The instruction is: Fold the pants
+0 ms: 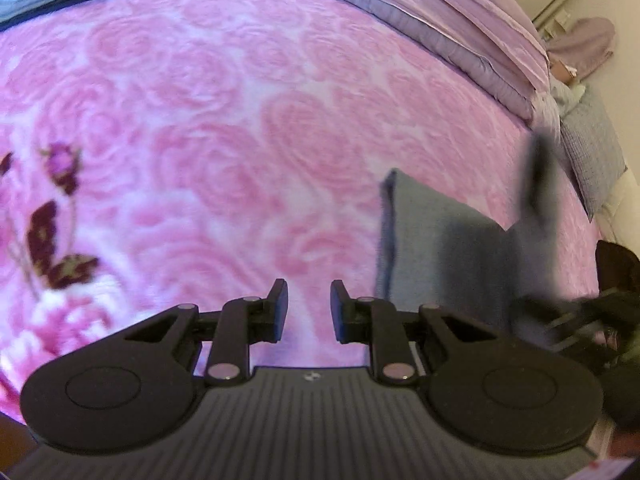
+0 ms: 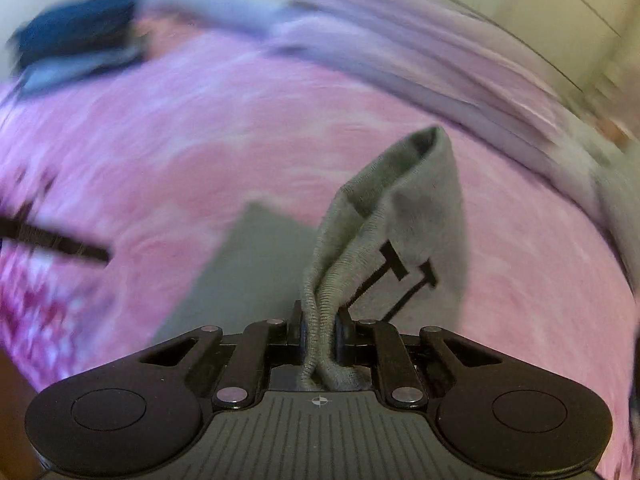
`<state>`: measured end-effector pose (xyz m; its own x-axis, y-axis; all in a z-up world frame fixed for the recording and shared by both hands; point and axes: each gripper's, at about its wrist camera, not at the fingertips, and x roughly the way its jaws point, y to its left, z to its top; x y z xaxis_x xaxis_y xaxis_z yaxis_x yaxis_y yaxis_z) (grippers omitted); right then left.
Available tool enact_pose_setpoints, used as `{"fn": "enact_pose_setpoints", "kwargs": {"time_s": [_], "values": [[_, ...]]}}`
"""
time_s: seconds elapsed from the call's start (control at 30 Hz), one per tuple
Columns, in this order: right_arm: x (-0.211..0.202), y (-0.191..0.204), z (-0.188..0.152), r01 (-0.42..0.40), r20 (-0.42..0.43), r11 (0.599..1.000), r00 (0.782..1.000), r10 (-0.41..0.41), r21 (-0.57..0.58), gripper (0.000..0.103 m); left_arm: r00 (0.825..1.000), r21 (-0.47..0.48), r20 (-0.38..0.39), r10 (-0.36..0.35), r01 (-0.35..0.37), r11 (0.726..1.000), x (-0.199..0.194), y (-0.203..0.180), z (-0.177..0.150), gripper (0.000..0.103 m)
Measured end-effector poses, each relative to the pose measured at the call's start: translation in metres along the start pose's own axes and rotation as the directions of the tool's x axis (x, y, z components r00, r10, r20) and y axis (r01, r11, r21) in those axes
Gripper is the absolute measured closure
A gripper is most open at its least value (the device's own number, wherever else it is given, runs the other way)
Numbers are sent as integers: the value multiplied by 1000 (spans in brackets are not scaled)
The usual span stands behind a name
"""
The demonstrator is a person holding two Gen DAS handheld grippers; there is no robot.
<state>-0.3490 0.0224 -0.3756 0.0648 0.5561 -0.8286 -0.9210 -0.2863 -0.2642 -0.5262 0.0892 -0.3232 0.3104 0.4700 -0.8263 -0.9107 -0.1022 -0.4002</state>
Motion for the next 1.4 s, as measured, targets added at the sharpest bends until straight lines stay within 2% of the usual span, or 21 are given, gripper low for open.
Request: {"fn": "enact_pose_setpoints", "kwargs": {"time_s": [0.13,0.17,0.23,0.27,0.3,0.33,0.4,0.5,0.53,0.63,0.73,0.8,0.87,0.97,1.03,1.2,1.23,1.27,1.33,1.4], "values": [[52,60,-28,-17,-81,986,997,3,-167,91,999,-39,-31,-24,23,999,4,17,-7,86],[57,65,-34,-3,-77,981,997,-13,-194,84,999,-45,-40,-34,32,998,6,19,-8,86],[58,71,-37,20,-75,972,996,-39,-233,81,997,-49,-58,-54,51,997,9,23,-11,86],[58,70,-33,13,-88,973,996,-34,-231,78,996,-48,-64,-65,62,997,10,23,-12,86],[55,67,-31,-4,-100,975,995,-19,-224,72,995,-48,-67,-75,72,996,10,22,-13,86],[50,60,-30,-32,-109,977,994,9,-211,67,994,-52,-72,-88,84,995,10,20,-13,86],[30,45,-17,-99,-83,984,993,88,-147,43,988,-72,-80,-129,124,990,11,17,-12,86],[-12,19,-17,-169,-27,985,985,168,-45,37,972,-108,-103,-210,199,974,14,6,-10,85],[-16,7,-15,-164,-17,986,986,164,-3,37,962,-128,-111,-249,235,964,16,1,-10,85],[-19,-43,-29,-71,-36,980,996,79,186,37,931,-175,-141,-336,311,934,30,-9,-12,85],[2,-99,-50,9,-107,918,994,36,396,39,919,-175,-166,-358,330,928,45,-24,-14,85],[18,-136,-68,37,-152,836,987,56,547,47,919,-162,-178,-351,324,932,54,-32,-15,84],[32,-164,-86,24,-154,729,982,113,684,49,929,-156,-192,-316,289,945,63,-37,-17,84],[47,-187,-103,-12,-129,600,973,192,800,50,935,-163,-192,-298,269,949,71,-39,-20,81],[56,-192,-106,-16,-130,574,968,214,819,50,935,-155,-201,-292,264,952,76,-42,-21,79],[62,-197,-115,-39,-122,569,963,242,822,50,941,-159,-201,-271,242,957,83,-46,-19,80],[63,-196,-114,-40,-124,571,961,246,820,50,944,-157,-192,-268,240,958,83,-47,-18,86],[68,-197,-114,-42,-125,579,961,247,814,51,950,-141,-180,-257,234,962,81,-50,-17,97],[66,-192,-108,-42,-136,627,963,233,778,53,960,-96,-146,-239,227,969,73,-55,-12,99],[71,-185,-99,-50,-140,677,965,224,734,62,972,-48,-89,-215,212,976,60,-58,-9,99]]}}
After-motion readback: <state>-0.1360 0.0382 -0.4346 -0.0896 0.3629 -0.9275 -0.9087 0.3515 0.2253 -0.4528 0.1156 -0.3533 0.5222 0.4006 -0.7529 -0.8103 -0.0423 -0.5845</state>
